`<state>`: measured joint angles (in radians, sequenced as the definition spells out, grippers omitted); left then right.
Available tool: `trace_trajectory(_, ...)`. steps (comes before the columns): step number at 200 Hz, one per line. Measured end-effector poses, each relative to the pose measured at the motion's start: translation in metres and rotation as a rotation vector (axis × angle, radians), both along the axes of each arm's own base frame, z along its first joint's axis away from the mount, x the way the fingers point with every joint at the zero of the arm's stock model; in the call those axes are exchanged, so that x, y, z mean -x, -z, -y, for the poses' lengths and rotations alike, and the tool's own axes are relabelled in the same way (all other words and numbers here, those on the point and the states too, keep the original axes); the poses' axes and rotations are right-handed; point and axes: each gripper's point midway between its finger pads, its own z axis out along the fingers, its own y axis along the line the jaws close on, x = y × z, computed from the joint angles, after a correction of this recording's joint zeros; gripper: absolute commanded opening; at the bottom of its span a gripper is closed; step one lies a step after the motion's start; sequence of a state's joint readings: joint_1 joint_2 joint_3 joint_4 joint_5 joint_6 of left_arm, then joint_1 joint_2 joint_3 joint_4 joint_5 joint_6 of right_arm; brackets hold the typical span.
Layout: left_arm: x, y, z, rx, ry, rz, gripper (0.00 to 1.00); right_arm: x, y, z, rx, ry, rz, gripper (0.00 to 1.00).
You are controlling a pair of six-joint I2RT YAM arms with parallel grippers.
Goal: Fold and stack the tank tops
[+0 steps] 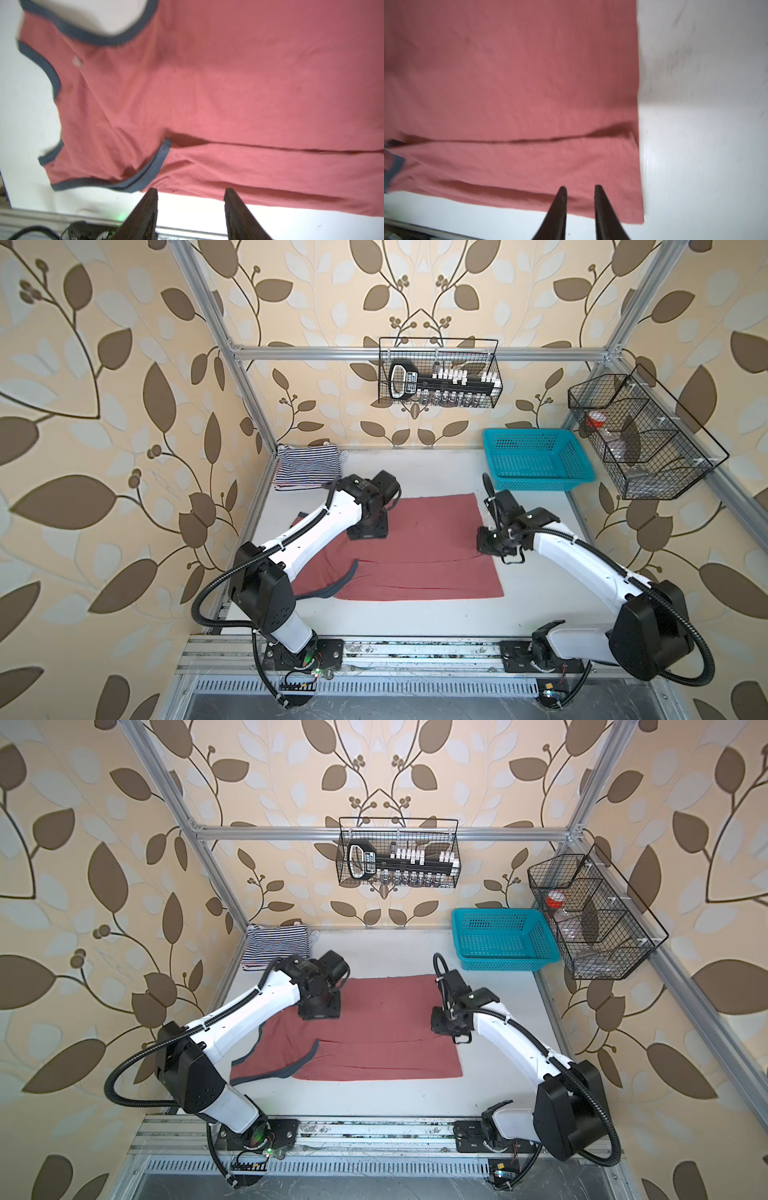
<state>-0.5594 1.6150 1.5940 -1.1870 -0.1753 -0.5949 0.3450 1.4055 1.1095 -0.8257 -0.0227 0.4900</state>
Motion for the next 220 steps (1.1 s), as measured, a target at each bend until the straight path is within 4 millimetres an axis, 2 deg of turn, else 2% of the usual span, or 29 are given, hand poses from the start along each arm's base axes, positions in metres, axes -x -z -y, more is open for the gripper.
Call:
trace_trajectory(6, -0.013, -0.012, -0.003, 0.001, -0.01, 0.032, 0.55, -0.014, -0.007, 0.0, 0.004, -0.008, 0.021, 0.43)
trace_trajectory(18, -0.038, -0.022, -0.011, -0.013, -0.034, 0.061, 0.56, -0.043, -0.015, 0.001, 0.019, -0.022, 0.044, 0.46)
trace_trajectory(32, -0.067, -0.015, -0.023, -0.052, -0.066, 0.057, 0.58, -0.069, -0.011, 0.004, 0.04, -0.032, 0.041, 0.46)
trace_trajectory(53, -0.106, 0.024, -0.037, -0.116, -0.09, -0.016, 0.61, -0.1, 0.012, 0.01, 0.067, -0.043, -0.003, 0.45)
trace_trajectory(74, -0.129, 0.071, -0.048, -0.15, -0.108, -0.103, 0.62, -0.12, 0.039, 0.017, 0.085, -0.041, -0.055, 0.44)
trace_trajectory(90, -0.141, 0.095, -0.055, -0.15, -0.12, -0.14, 0.62, -0.132, 0.056, 0.022, 0.093, -0.035, -0.083, 0.42)
trace_trajectory(103, -0.149, 0.104, -0.06, -0.136, -0.132, -0.147, 0.63, -0.139, 0.065, 0.025, 0.097, -0.029, -0.095, 0.42)
trace_trajectory(122, -0.161, 0.105, -0.063, -0.104, -0.148, -0.125, 0.63, -0.15, 0.073, 0.028, 0.098, -0.022, -0.096, 0.42)
trace_trajectory(161, -0.184, 0.102, -0.061, -0.054, -0.148, -0.074, 0.64, -0.176, 0.073, 0.031, 0.1, -0.019, -0.063, 0.41)
trace_trajectory(186, -0.188, 0.118, -0.057, -0.04, -0.141, -0.096, 0.63, -0.19, 0.074, 0.033, 0.104, -0.02, -0.046, 0.41)
trace_trajectory(220, -0.186, 0.143, -0.054, -0.025, -0.135, -0.148, 0.62, -0.198, 0.083, 0.041, 0.107, -0.009, -0.056, 0.4)
